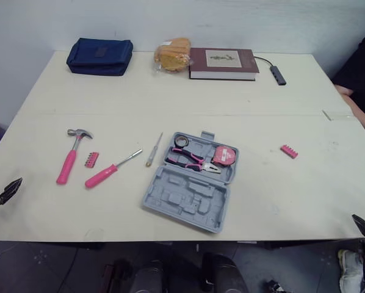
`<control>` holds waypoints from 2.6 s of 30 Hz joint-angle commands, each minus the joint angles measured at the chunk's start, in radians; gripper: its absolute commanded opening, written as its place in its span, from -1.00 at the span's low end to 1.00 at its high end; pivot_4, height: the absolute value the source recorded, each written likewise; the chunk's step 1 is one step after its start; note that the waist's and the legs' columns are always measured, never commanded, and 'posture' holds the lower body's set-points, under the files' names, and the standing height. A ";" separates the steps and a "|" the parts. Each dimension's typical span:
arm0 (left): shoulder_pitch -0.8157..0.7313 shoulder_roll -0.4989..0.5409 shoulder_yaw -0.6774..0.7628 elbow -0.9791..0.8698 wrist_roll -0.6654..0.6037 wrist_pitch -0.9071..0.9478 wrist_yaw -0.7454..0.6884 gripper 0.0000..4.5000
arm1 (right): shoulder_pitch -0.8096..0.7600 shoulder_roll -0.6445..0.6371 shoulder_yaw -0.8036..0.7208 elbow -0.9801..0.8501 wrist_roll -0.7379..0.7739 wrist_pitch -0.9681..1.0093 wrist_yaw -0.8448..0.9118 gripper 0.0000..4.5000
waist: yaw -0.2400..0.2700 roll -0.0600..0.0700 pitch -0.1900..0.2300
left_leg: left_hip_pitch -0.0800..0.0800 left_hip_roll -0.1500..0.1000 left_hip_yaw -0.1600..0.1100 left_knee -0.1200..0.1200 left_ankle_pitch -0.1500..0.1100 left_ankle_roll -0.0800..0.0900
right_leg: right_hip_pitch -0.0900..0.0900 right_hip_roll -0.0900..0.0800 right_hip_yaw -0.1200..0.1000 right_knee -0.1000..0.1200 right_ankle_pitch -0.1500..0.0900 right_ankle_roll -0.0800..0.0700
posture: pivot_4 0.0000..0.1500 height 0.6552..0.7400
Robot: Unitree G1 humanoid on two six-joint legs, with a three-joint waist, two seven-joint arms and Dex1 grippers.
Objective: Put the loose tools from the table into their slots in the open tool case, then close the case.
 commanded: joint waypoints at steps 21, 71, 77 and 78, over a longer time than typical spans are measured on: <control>-0.435 -0.361 -0.576 -0.694 0.091 0.472 -0.187 0.23 | -0.102 0.021 0.381 -0.770 0.105 0.539 -0.018 -0.25 | 0.026 0.000 0.000 | -0.002 -0.002 0.001 0.004 0.005 0.005 | 0.001 0.008 -0.007 0.000 0.003 0.003 | 1.00 1.00; -0.265 -0.479 -0.697 -0.939 0.163 0.584 -0.266 -0.94 | -0.485 0.109 0.716 -0.515 -0.097 0.620 0.010 -1.00 | 0.025 0.000 0.000 | -0.008 0.000 -0.003 0.013 0.004 0.004 | 0.000 0.011 -0.009 0.000 0.003 0.003 | 1.00 1.00; -0.225 -0.474 -0.668 -0.977 0.176 0.611 -0.188 -0.94 | -0.508 0.094 0.715 -0.462 -0.114 0.586 0.043 -1.00 | 0.025 0.000 0.000 | -0.008 0.000 -0.003 0.013 0.004 0.004 | 0.000 0.010 -0.008 0.000 0.003 0.003 | 1.00 1.00; -0.223 -0.473 -0.665 -0.980 0.178 0.612 -0.178 -0.94 | -0.509 0.095 0.715 -0.457 -0.114 0.582 0.045 -1.00 | 0.025 0.000 0.000 | -0.008 0.000 -0.003 0.013 0.004 0.004 | 0.000 0.010 -0.009 0.000 0.003 0.003 | 1.00 1.00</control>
